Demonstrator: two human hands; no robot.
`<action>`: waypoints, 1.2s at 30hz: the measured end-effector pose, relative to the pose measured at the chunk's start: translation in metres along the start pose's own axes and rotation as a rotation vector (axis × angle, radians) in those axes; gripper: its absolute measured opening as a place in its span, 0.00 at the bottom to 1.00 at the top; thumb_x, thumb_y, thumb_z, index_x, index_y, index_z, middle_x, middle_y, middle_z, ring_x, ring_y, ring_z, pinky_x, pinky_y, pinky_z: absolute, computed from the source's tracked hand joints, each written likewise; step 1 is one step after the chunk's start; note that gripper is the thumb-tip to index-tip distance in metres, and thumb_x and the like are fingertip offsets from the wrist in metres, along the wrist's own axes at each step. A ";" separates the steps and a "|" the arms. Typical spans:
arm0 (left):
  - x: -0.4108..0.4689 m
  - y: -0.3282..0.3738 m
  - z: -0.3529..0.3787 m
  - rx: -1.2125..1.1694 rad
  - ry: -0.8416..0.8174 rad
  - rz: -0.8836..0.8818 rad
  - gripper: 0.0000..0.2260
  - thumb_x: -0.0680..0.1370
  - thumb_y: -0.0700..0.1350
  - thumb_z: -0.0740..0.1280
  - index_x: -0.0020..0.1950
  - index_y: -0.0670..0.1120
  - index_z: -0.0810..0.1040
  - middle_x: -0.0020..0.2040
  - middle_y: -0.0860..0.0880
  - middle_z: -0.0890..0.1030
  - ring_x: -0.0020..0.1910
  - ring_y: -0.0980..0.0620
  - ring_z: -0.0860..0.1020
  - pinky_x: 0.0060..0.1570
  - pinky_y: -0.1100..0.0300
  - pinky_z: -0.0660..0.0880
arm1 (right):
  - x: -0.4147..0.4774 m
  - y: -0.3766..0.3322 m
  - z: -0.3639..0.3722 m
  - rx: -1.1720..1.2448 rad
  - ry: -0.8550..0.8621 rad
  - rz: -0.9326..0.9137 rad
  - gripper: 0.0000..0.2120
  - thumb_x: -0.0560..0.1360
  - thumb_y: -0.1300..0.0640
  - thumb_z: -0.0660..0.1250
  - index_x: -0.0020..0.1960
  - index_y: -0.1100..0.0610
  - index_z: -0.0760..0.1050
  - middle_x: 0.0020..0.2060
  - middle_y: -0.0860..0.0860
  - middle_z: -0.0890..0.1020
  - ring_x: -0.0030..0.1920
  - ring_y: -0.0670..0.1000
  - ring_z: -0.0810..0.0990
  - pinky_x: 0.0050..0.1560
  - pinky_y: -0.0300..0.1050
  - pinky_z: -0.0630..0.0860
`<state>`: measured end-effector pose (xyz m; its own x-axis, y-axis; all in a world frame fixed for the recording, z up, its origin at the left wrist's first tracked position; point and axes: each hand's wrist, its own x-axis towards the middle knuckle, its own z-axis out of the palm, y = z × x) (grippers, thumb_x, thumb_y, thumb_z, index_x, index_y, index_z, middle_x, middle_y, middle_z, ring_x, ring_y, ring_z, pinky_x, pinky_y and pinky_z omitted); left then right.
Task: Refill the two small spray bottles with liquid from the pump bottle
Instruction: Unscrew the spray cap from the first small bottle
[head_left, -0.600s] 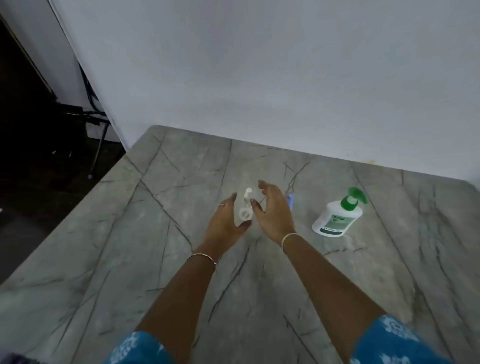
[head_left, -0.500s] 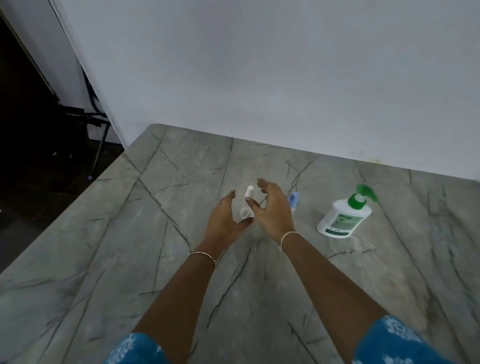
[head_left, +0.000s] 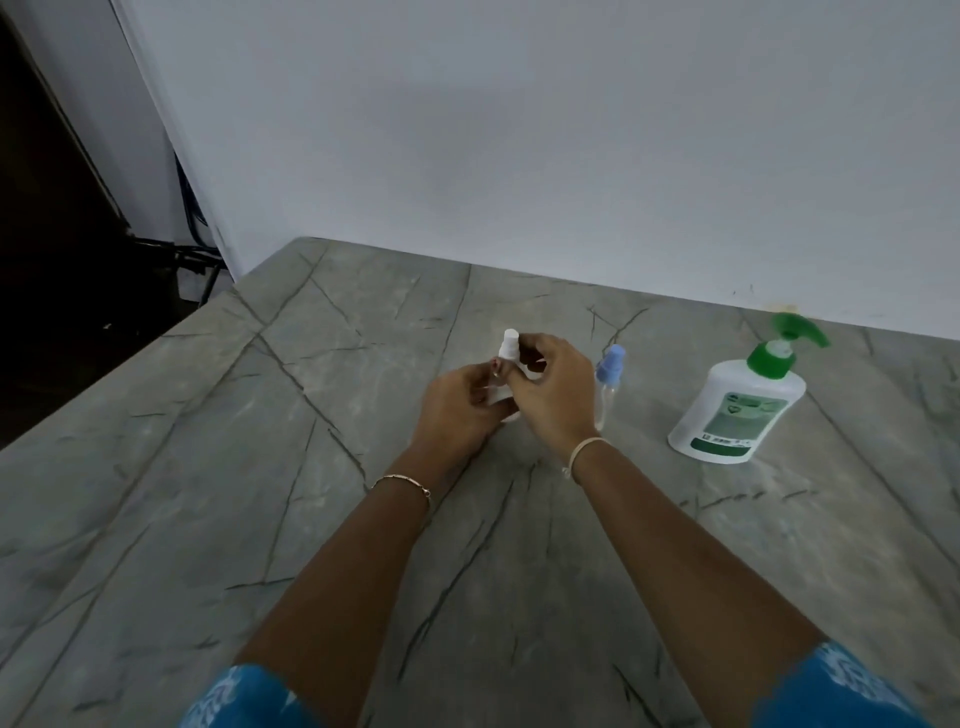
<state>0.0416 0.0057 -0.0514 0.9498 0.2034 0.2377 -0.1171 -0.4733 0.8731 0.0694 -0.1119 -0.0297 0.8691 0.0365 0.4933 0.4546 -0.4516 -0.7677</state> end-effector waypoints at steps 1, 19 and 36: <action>0.001 -0.001 -0.001 -0.015 -0.015 0.006 0.17 0.70 0.43 0.76 0.58 0.46 0.81 0.49 0.50 0.85 0.49 0.54 0.83 0.51 0.59 0.79 | 0.001 0.000 0.001 0.001 -0.001 -0.018 0.09 0.74 0.59 0.74 0.53 0.59 0.82 0.44 0.50 0.83 0.44 0.44 0.78 0.46 0.24 0.70; -0.038 0.001 -0.024 0.073 -0.162 0.103 0.16 0.67 0.50 0.78 0.48 0.41 0.83 0.45 0.47 0.85 0.47 0.51 0.83 0.49 0.59 0.77 | -0.042 -0.018 -0.017 -0.009 0.008 -0.113 0.08 0.72 0.52 0.76 0.45 0.57 0.84 0.37 0.49 0.84 0.38 0.47 0.81 0.44 0.45 0.80; -0.093 0.023 -0.046 -0.037 -0.230 0.093 0.18 0.67 0.47 0.79 0.50 0.40 0.82 0.43 0.45 0.83 0.41 0.51 0.80 0.43 0.58 0.78 | -0.089 -0.061 -0.064 0.317 -0.395 0.050 0.19 0.78 0.62 0.69 0.67 0.65 0.73 0.58 0.60 0.81 0.58 0.54 0.81 0.45 0.27 0.76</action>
<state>-0.0623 0.0157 -0.0341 0.9751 -0.0422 0.2178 -0.2133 -0.4479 0.8682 -0.0478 -0.1446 -0.0002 0.8711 0.3833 0.3072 0.3938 -0.1713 -0.9031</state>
